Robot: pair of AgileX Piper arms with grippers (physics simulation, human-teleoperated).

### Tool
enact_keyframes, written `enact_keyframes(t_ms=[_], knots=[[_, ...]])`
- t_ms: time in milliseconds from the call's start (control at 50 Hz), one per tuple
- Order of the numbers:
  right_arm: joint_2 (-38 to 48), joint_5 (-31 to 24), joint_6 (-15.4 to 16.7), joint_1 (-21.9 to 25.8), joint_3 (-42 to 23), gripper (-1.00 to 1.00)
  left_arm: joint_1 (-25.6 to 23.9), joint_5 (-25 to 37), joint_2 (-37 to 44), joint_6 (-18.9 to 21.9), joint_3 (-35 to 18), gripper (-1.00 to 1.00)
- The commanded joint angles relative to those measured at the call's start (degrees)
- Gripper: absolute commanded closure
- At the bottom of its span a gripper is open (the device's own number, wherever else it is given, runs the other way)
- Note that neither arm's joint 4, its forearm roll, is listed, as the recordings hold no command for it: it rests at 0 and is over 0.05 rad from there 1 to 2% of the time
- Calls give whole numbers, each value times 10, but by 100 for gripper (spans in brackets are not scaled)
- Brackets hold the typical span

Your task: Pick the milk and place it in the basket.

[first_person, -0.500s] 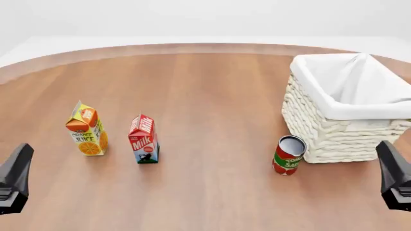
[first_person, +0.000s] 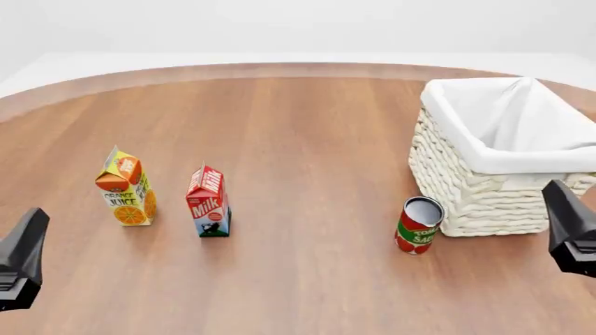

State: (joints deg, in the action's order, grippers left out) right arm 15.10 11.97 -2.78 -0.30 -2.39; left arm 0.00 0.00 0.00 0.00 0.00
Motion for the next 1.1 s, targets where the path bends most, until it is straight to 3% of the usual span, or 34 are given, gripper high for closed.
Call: enact_keyframes(t_ms=[20, 380, 660, 800, 1100], knots=[[-12, -54, -20, 3, -40, -100, 0, 0, 0, 0, 0, -100], [14, -144, -48, 54, -141, -100, 0, 0, 0, 0, 0, -100], [65, -238, -97, 100, -247, -100, 0, 0, 0, 0, 0, -100], [66, -275, -87, 112, -286, -100, 0, 0, 0, 0, 0, -100], [186, -316, -98, 142, -381, -100, 0, 0, 0, 0, 0, -100]])
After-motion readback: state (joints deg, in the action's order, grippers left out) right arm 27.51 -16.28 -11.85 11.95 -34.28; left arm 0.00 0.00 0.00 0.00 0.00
